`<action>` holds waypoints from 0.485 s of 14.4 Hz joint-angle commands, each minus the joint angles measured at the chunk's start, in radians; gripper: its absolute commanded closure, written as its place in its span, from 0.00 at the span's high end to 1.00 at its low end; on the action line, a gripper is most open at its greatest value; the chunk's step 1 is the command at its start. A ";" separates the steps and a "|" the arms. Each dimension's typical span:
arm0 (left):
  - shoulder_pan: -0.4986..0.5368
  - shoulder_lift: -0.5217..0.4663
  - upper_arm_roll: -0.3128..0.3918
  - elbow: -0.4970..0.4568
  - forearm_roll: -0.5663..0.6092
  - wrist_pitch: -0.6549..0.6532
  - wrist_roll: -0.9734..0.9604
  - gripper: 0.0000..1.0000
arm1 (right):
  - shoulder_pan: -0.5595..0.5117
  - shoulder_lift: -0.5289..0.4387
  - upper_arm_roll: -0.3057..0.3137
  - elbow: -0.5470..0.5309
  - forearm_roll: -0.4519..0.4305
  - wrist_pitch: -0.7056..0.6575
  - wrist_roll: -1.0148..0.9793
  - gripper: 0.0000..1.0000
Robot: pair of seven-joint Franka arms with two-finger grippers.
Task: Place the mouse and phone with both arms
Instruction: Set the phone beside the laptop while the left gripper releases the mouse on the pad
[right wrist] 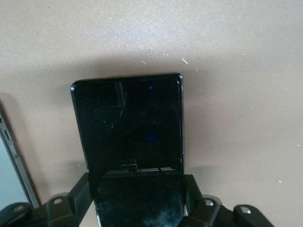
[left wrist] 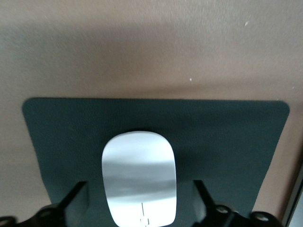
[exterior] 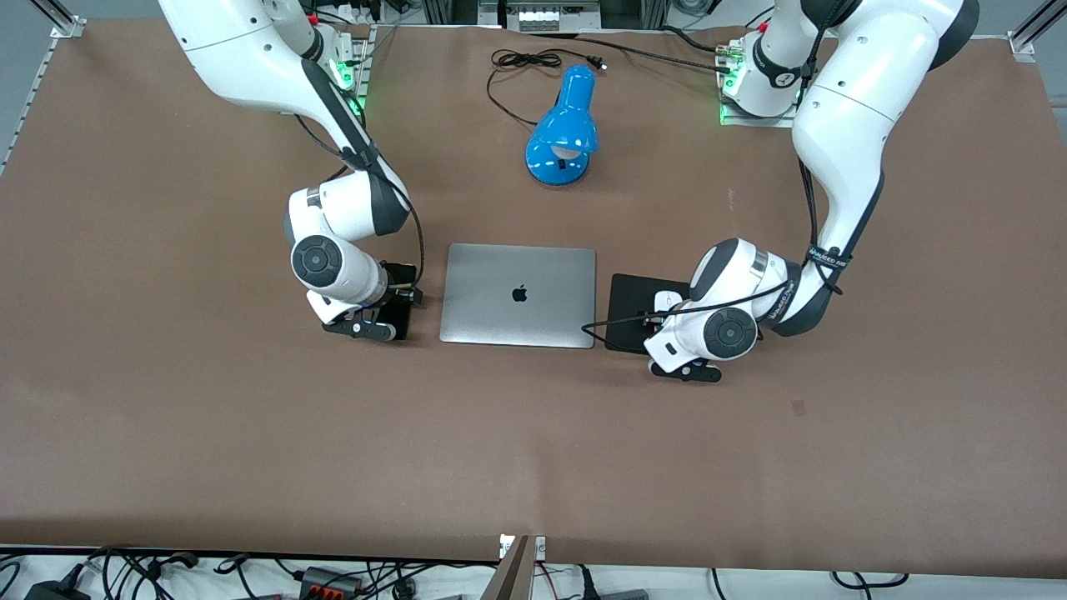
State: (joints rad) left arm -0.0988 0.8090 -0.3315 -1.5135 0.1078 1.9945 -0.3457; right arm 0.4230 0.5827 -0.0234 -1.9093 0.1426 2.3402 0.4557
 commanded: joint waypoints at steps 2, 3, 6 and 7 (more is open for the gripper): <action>0.063 -0.101 0.003 0.012 -0.005 -0.057 0.002 1.00 | 0.042 0.025 -0.009 0.053 0.044 -0.006 0.038 0.28; 0.077 -0.134 0.003 0.012 -0.005 -0.090 0.001 1.00 | 0.042 0.031 -0.009 0.061 0.045 -0.007 0.041 0.28; 0.158 -0.240 0.012 0.012 -0.005 -0.161 -0.004 1.00 | 0.049 0.034 -0.009 0.062 0.045 -0.007 0.041 0.27; 0.209 -0.264 0.011 0.012 -0.005 -0.183 0.008 1.00 | 0.051 0.035 -0.009 0.062 0.045 -0.007 0.041 0.27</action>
State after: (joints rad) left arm 0.0349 0.6238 -0.3222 -1.4713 0.1082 1.8541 -0.3462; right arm 0.4586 0.6096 -0.0233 -1.8677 0.1674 2.3403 0.4856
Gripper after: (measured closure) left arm 0.000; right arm 0.189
